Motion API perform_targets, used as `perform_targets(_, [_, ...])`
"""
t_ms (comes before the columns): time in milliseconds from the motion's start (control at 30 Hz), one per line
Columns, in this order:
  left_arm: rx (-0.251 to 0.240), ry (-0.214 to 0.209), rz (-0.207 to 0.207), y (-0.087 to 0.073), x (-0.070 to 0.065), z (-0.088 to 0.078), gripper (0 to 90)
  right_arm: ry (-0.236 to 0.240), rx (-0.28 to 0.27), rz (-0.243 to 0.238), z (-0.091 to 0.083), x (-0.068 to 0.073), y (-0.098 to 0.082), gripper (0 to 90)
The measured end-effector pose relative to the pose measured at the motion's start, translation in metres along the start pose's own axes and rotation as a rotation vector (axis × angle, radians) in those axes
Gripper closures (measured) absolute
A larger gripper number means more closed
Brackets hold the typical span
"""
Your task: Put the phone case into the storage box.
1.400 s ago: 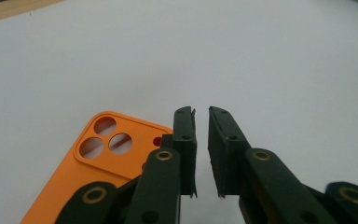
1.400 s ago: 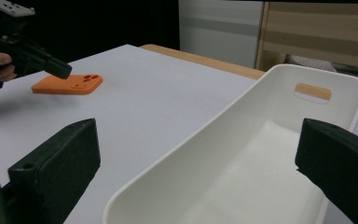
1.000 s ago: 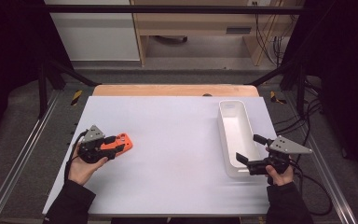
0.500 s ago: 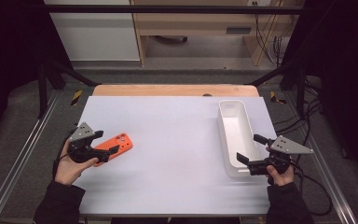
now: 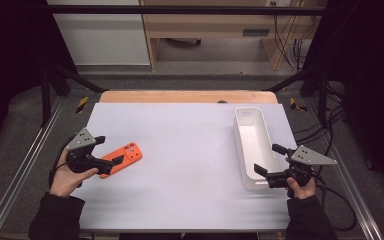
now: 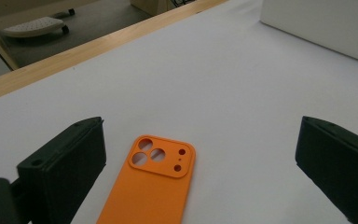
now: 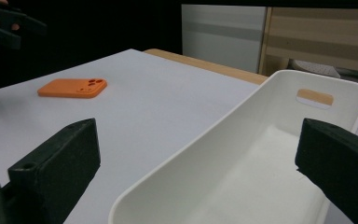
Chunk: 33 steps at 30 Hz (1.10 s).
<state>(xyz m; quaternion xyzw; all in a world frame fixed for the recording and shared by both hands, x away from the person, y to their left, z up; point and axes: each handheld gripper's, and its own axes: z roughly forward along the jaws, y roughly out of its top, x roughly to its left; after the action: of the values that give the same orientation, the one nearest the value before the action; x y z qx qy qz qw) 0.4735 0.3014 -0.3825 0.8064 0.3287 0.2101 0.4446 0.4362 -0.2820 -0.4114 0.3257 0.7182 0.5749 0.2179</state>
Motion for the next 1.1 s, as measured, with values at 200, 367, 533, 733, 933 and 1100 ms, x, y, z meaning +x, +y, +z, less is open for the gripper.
perform_targets(200, [0.028,-0.018,0.029,0.002,0.006,0.003,0.0,-0.001,0.004,-0.002,0.0,0.0,0.0,0.5])
perform_targets(367, [0.041,-0.016,0.022,0.001,0.012,0.01,0.0,-0.002,0.006,-0.006,0.001,0.0,0.0,0.5])
perform_targets(533, [0.058,-0.014,0.018,-0.004,0.016,0.018,0.0,0.001,0.004,-0.002,0.0,0.0,0.0,0.5])
perform_targets(733, [0.076,-0.007,0.018,-0.012,0.021,0.022,0.0,0.001,0.005,-0.004,0.0,0.0,0.0,0.5])
perform_targets(933, [0.123,0.002,0.025,-0.02,0.027,0.029,0.0,0.004,0.004,-0.002,0.001,0.0,0.0,0.5])
perform_targets(1100, [0.153,0.01,0.035,-0.024,0.03,0.035,0.0,0.003,0.007,-0.006,0.001,0.0,0.0,0.5])
